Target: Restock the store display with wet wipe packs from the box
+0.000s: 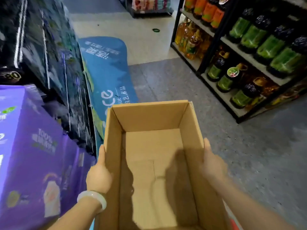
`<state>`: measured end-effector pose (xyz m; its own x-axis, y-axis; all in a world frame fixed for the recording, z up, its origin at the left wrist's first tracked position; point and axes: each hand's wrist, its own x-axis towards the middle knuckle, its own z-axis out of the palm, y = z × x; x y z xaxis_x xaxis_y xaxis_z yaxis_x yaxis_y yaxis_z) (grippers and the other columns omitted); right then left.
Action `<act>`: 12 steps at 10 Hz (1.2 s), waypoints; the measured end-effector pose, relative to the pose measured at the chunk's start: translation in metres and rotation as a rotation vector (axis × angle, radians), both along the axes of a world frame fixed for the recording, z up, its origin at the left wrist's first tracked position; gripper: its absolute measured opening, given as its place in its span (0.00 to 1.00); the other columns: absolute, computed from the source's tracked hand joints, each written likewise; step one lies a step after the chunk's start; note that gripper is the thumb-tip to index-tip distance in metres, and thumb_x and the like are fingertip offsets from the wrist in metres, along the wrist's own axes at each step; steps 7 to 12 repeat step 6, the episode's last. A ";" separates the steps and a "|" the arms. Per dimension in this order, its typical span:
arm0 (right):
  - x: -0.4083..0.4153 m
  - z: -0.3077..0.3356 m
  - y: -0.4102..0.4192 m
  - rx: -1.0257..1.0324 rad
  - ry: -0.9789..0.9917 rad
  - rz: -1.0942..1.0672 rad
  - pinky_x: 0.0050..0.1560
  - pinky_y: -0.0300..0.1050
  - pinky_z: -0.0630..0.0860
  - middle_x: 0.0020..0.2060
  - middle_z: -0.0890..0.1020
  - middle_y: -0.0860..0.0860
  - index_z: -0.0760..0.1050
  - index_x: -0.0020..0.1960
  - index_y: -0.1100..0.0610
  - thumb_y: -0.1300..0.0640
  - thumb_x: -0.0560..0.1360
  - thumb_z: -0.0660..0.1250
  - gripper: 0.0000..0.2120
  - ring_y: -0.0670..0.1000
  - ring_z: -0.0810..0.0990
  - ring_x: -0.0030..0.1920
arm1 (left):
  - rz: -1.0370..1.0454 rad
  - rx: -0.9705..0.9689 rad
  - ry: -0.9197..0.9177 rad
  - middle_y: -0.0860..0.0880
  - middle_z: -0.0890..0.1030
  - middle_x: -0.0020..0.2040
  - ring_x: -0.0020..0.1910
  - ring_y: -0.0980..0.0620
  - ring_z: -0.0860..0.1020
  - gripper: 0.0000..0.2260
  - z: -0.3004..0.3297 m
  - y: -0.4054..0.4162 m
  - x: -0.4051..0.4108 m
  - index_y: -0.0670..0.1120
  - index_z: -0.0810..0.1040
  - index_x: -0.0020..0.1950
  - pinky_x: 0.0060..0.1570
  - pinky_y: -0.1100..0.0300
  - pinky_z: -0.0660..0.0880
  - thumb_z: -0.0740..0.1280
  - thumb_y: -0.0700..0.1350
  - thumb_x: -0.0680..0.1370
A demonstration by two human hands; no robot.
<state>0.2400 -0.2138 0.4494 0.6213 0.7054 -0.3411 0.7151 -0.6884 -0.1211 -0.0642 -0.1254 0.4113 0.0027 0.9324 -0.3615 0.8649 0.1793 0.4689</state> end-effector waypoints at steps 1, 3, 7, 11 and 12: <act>0.005 -0.056 0.046 -0.009 -0.008 0.078 0.44 0.49 0.70 0.50 0.81 0.59 0.42 0.77 0.49 0.56 0.80 0.54 0.30 0.60 0.80 0.48 | 0.065 0.012 0.051 0.43 0.70 0.28 0.31 0.43 0.70 0.39 -0.046 0.026 -0.002 0.52 0.44 0.78 0.32 0.53 0.66 0.60 0.31 0.73; 0.002 -0.172 0.109 -0.063 0.029 0.155 0.45 0.49 0.70 0.57 0.79 0.63 0.43 0.78 0.51 0.59 0.79 0.56 0.33 0.63 0.80 0.55 | 0.299 0.020 0.014 0.37 0.79 0.46 0.41 0.41 0.76 0.37 -0.163 0.064 -0.013 0.60 0.48 0.76 0.46 0.49 0.73 0.62 0.37 0.75; -0.007 -0.286 0.147 -0.142 0.224 0.100 0.61 0.56 0.71 0.64 0.74 0.67 0.36 0.78 0.50 0.56 0.81 0.59 0.37 0.65 0.76 0.62 | 0.247 -0.200 0.193 0.33 0.64 0.71 0.67 0.35 0.69 0.39 -0.260 0.083 -0.014 0.51 0.41 0.77 0.64 0.44 0.67 0.63 0.34 0.77; -0.007 -0.286 0.147 -0.142 0.224 0.100 0.61 0.56 0.71 0.64 0.74 0.67 0.36 0.78 0.50 0.56 0.81 0.59 0.37 0.65 0.76 0.62 | 0.247 -0.200 0.193 0.33 0.64 0.71 0.67 0.35 0.69 0.39 -0.260 0.083 -0.014 0.51 0.41 0.77 0.64 0.44 0.67 0.63 0.34 0.77; -0.007 -0.286 0.147 -0.142 0.224 0.100 0.61 0.56 0.71 0.64 0.74 0.67 0.36 0.78 0.50 0.56 0.81 0.59 0.37 0.65 0.76 0.62 | 0.247 -0.200 0.193 0.33 0.64 0.71 0.67 0.35 0.69 0.39 -0.260 0.083 -0.014 0.51 0.41 0.77 0.64 0.44 0.67 0.63 0.34 0.77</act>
